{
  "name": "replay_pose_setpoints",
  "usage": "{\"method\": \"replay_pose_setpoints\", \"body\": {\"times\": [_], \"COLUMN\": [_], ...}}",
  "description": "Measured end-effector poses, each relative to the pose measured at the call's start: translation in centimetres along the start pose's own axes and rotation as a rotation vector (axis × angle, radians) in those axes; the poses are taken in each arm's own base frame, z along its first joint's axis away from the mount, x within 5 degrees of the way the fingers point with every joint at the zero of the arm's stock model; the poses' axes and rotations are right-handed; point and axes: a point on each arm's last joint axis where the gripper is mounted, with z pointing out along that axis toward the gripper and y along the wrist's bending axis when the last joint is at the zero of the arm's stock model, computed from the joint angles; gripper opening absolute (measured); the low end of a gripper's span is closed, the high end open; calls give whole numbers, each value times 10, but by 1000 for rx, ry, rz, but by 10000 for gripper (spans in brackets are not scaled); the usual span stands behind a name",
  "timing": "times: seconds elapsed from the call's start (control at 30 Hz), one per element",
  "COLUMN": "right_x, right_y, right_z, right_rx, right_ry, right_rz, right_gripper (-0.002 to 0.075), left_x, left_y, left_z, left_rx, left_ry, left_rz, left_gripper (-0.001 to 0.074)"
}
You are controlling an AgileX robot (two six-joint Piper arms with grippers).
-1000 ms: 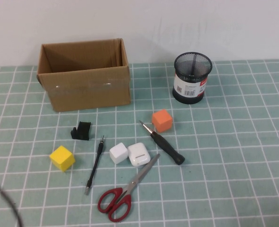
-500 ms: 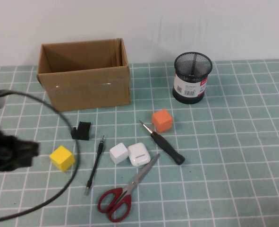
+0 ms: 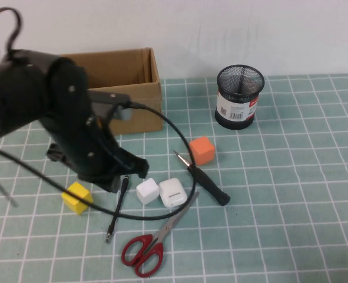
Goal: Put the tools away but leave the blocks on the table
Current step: Pick up the long Screwdriver from the table
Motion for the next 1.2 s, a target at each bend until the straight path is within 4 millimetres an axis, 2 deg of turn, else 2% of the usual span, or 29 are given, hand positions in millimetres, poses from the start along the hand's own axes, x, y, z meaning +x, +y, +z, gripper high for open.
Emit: {"method": "replay_pose_setpoints", "body": {"times": [0.13, 0.2, 0.37, 0.47, 0.73, 1.03, 1.2], "right_x": [0, 0, 0, 0, 0, 0, 0], "right_y": [0, 0, 0, 0, 0, 0, 0], "right_z": [0, 0, 0, 0, 0, 0, 0], "right_rx": [0, 0, 0, 0, 0, 0, 0], "right_ry": [0, 0, 0, 0, 0, 0, 0], "right_rz": [0, 0, 0, 0, 0, 0, 0], "right_gripper": [-7, -7, -7, -7, -6, -6, -6], "left_x": [-16, -24, -43, -49, -52, -54, -55], "left_y": [-3, -3, -4, -1, 8, 11, 11], "left_z": [16, 22, 43, 51, 64, 90, 95], "left_rx": [-5, -11, -19, -49, -132, -142, -143], "left_ry": [33, 47, 99, 110, 130, 148, 154], "left_rz": [14, 47, 71, 72, 37, 2, -3], "left_gripper": [4, 36, 216, 261, 279, 281, 281]}}
